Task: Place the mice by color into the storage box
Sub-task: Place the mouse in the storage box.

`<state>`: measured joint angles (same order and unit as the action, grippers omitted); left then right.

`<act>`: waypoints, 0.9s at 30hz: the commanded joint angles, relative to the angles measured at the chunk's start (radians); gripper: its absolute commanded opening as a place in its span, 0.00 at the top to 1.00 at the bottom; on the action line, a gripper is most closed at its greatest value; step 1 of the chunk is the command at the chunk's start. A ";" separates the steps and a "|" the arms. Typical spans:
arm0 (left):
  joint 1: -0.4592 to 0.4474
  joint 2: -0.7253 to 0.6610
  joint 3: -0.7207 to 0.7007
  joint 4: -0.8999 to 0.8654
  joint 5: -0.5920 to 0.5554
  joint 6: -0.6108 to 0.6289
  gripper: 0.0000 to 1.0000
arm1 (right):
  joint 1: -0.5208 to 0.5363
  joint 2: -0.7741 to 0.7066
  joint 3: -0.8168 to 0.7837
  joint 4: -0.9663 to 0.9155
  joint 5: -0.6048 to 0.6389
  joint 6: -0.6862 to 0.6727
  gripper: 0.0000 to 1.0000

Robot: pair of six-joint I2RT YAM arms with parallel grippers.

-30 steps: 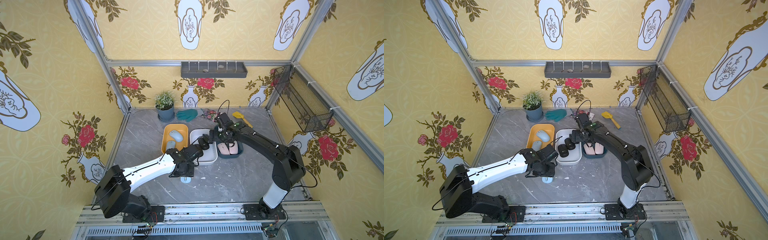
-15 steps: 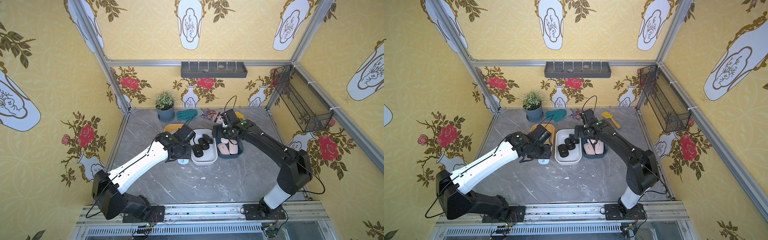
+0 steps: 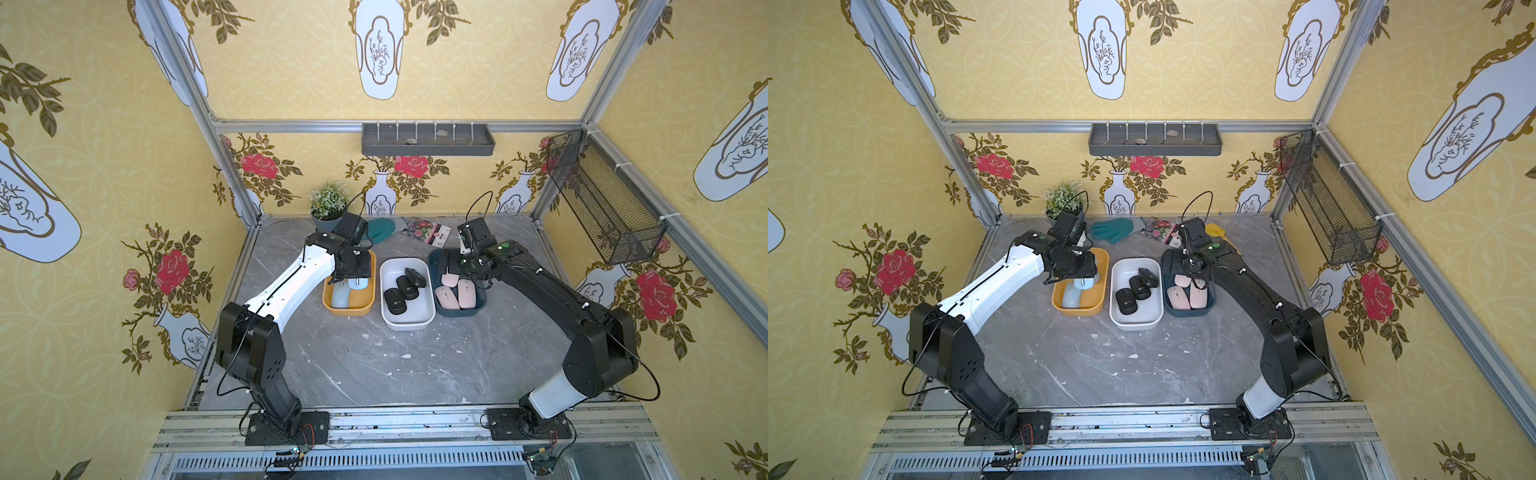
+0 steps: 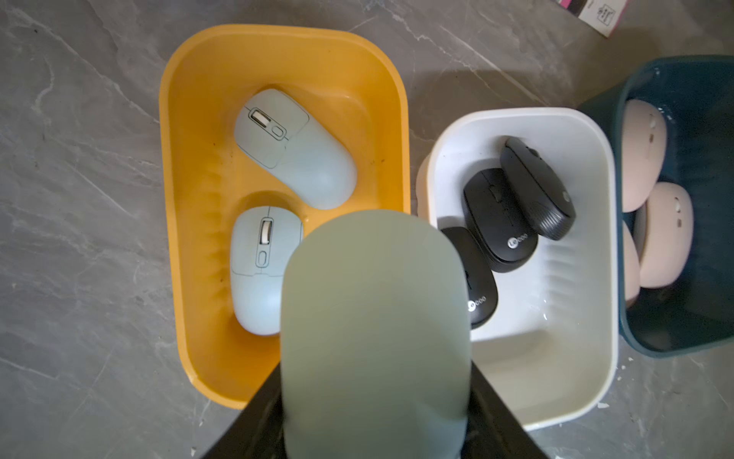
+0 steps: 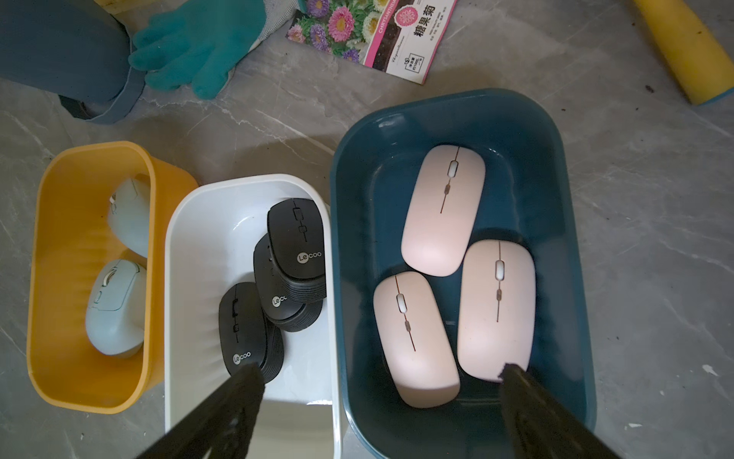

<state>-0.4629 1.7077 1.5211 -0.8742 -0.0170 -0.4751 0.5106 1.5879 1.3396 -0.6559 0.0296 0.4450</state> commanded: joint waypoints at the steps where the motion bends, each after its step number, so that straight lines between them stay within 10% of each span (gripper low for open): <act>1: 0.037 0.043 -0.004 0.048 0.054 0.054 0.49 | -0.007 -0.003 -0.015 0.004 -0.002 -0.008 0.05; 27: 0.075 0.226 -0.125 0.193 0.126 0.021 0.48 | -0.015 0.044 -0.017 0.012 -0.018 0.000 0.05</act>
<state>-0.3889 1.9198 1.4010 -0.7044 0.1043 -0.4469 0.4953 1.6306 1.3235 -0.6537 0.0078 0.4454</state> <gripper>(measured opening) 0.565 0.950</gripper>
